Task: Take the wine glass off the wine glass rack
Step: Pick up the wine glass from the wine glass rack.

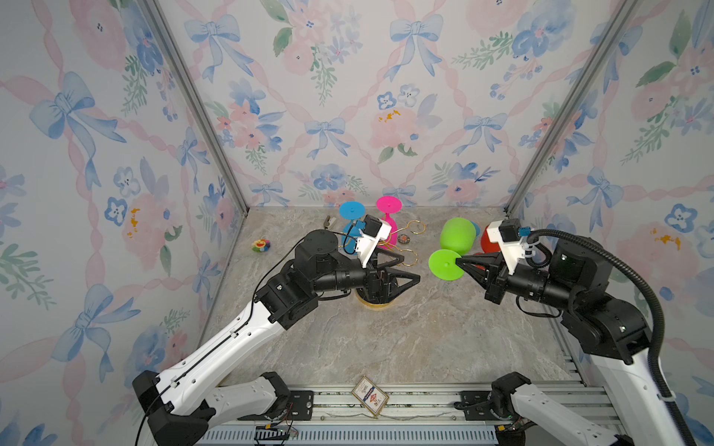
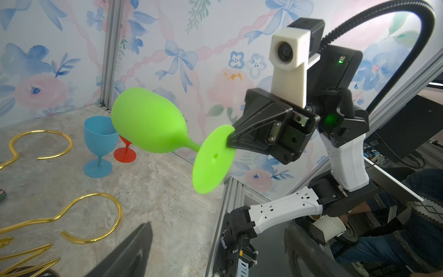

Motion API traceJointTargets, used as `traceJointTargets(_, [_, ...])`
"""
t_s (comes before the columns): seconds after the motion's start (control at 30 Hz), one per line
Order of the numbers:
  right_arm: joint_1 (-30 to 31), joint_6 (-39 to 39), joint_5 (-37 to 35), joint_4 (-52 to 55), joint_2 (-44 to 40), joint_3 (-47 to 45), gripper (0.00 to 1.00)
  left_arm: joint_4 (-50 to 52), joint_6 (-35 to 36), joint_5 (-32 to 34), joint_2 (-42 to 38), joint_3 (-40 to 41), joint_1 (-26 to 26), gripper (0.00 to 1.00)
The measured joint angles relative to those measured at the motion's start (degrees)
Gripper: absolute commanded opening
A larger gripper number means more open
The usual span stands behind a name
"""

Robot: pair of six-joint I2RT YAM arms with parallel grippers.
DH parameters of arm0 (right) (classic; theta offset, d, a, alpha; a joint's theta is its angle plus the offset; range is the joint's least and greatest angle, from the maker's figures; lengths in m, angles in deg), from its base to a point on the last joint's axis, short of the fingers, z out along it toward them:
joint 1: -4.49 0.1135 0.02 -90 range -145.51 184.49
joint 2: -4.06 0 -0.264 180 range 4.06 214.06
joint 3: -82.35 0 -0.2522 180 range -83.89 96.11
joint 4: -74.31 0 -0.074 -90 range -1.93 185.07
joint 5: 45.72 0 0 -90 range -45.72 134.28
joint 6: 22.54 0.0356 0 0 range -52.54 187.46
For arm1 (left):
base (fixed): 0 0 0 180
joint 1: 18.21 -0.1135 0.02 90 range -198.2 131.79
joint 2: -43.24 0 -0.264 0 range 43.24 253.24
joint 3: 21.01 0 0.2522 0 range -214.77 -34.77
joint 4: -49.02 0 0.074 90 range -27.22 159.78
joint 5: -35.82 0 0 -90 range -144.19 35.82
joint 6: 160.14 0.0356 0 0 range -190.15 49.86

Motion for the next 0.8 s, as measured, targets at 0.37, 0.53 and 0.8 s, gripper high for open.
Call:
traceJointTargets(0.37, [0.11, -0.13, 4.33, -3.02, -2.08, -0.24, 0.00, -8.44, -3.52, -6.95, 4.70, -0.02, 1.53, 0.78])
traceJointTargets(0.53, [0.35, -0.11, 5.25, -3.78, -2.08, -1.18, 0.00, -12.72, -4.87, -9.92, 5.33, -0.02, 3.02, 0.70])
traceJointTargets(0.8, [0.42, -0.09, 6.93, -4.72, -2.19, -1.86, 0.00, -16.72, -6.75, -11.98, 7.37, -0.07, 3.39, 0.52])
